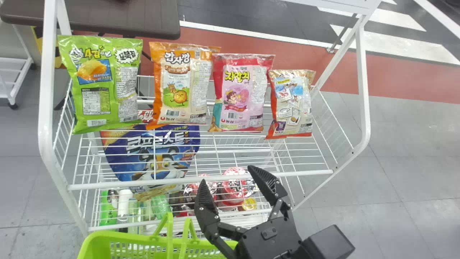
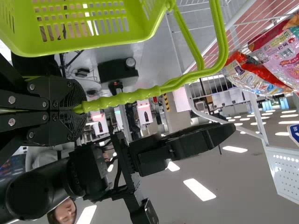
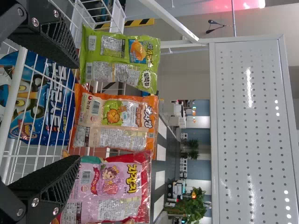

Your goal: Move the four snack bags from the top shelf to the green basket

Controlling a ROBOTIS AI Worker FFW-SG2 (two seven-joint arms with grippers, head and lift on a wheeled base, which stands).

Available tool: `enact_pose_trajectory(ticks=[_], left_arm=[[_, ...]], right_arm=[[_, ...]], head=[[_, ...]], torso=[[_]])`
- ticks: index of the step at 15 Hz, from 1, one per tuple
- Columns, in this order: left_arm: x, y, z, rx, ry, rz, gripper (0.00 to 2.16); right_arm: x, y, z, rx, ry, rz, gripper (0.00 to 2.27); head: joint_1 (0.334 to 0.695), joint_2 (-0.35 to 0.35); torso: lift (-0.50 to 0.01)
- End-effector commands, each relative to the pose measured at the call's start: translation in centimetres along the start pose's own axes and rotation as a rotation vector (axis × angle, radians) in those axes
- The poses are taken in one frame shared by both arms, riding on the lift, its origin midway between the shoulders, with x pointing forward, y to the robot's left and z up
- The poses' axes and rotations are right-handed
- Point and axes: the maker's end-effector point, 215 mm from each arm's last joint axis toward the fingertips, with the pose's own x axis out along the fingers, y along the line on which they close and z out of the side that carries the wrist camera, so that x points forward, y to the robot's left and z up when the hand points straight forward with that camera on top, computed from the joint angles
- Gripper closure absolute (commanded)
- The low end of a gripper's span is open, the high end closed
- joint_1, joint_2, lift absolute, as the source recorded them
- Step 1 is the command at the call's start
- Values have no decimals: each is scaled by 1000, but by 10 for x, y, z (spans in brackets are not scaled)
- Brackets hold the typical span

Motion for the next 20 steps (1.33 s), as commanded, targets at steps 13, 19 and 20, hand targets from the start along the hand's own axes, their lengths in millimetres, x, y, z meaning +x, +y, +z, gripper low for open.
enact_pose_trajectory(ticks=[13,19,20], left_arm=[[6,-6,-6,7,23,-10,1133],[4,-6,-16,10,75,-20,1133],[2,-6,-17,9,85,-21,1133]], right_arm=[[33,-10,-2,3,-38,-7,140],[145,40,3,-15,-11,118,140],[166,52,-1,-5,18,131,140]], head=[[695,-331],[695,-222],[695,-184]], torso=[[0],[0],[0]])
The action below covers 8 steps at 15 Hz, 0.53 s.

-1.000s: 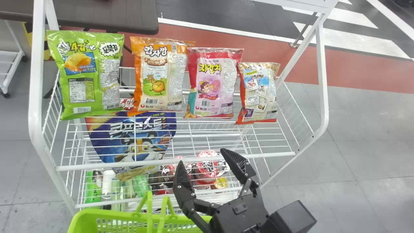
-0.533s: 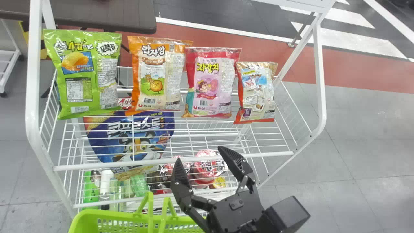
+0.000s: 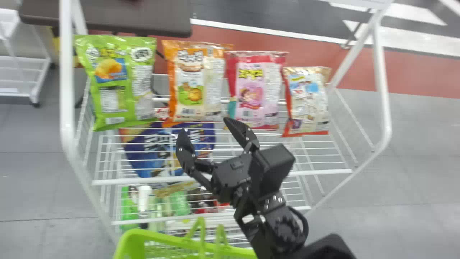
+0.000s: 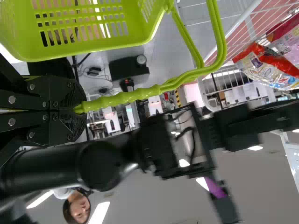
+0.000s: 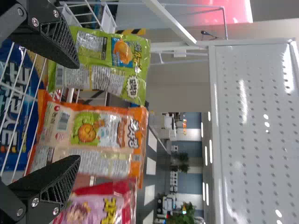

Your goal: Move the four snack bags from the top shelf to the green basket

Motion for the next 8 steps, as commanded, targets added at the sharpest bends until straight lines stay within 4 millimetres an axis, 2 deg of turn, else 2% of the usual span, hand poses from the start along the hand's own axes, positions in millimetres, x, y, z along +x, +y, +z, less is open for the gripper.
enact_pose_trajectory(ticks=[1,3,5,7,8], left_arm=[[-1,-1,-5,-2,23,-8,1133],[1,1,-9,-7,43,-15,1133],[-1,2,-8,-8,51,-21,1133],[-1,3,-8,-13,57,-31,1133],[-1,3,-8,-17,55,-35,1133]], right_arm=[[49,24,-12,26,83,37,140],[77,47,-20,0,125,94,140],[99,61,-32,-38,176,134,140],[120,61,-32,-43,183,151,140],[128,58,-36,-55,193,154,140]], head=[[695,-111],[695,-42],[695,10],[695,71],[695,81]], torso=[[0],[0],[0],[0],[0]])
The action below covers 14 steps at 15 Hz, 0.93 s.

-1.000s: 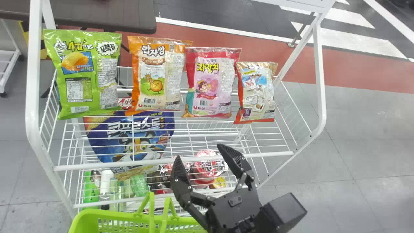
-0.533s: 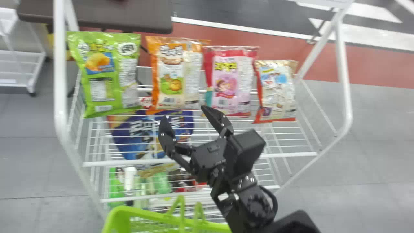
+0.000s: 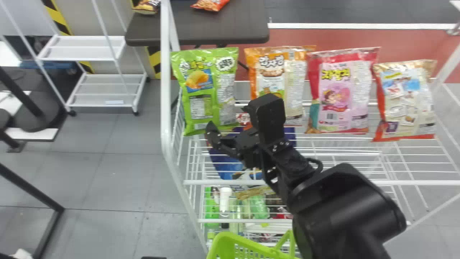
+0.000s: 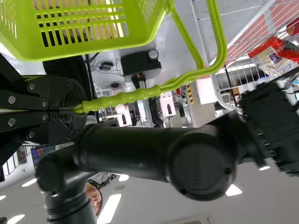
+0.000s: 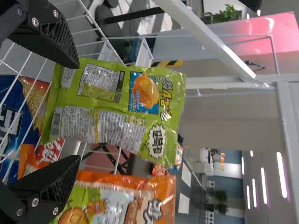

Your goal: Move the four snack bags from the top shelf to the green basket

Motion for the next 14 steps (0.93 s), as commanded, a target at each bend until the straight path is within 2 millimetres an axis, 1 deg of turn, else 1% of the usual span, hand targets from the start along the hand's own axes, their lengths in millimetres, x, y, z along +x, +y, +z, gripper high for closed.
enact_pose_trajectory(ticks=[1,4,5,6,7,10,11,12,13,14], left_arm=[[-1,2,0,-8,-4,-5,1133],[-5,5,1,-25,-17,-15,1133],[-5,6,2,-25,-20,-16,1133],[-4,7,4,-24,-22,-17,1133],[-5,7,5,-24,-25,-18,1133],[-5,9,8,-24,-25,-17,1133],[-4,9,10,-20,-27,-18,1133],[-4,10,10,-20,-28,-19,1133],[-4,10,11,-19,-28,-19,1133],[-4,10,12,-17,-28,-19,1133]], right_arm=[[23,-10,-4,-21,26,7,140],[51,-30,-18,-37,82,35,144],[57,-29,-15,-33,76,66,151],[60,-30,-10,-36,64,71,164],[63,-29,-12,-38,69,83,181],[70,-30,-9,-26,66,106,191],[71,-29,-8,-27,65,113,255],[72,-29,-6,-26,67,124,448],[73,-30,-7,-29,82,132,863],[73,-29,-12,-29,104,136,1416]], head=[[695,86],[695,88],[695,86],[695,86],[695,89],[695,92],[695,93],[695,94],[695,95],[695,97]], torso=[[0],[0],[0],[0],[0],[0],[0],[0],[0],[0]])
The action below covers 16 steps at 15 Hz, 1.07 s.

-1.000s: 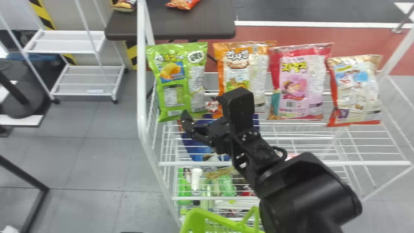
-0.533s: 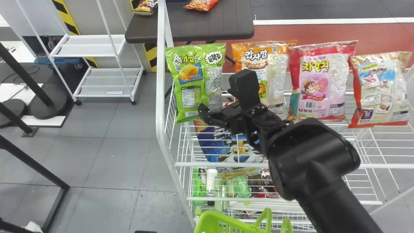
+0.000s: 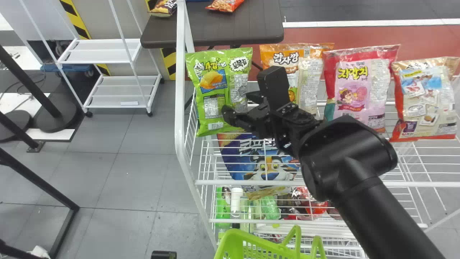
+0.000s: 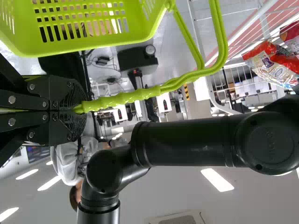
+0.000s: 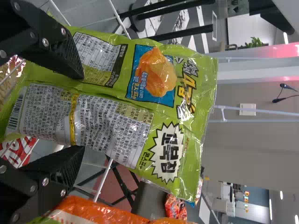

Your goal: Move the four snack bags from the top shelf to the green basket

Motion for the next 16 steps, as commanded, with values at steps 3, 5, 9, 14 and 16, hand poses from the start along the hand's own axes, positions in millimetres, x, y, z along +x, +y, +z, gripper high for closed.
enact_pose_trajectory(ticks=[3,5,9,14,16], left_arm=[[0,0,3,7,-2,3,1133],[-2,1,5,10,-5,12,1133],[-5,2,11,20,-21,25,1133],[-4,2,16,23,-42,25,1133],[-5,2,21,32,-56,27,1133]], right_arm=[[-3,19,-5,2,47,50,2044],[-13,39,-4,-10,42,64,2044],[-48,68,9,15,9,64,2044],[-150,44,17,18,-63,-133,2044],[-203,16,8,63,-76,-192,2040]], head=[[695,98],[695,110],[695,147],[695,144],[695,76]], torso=[[0],[0],[0],[0],[0]])
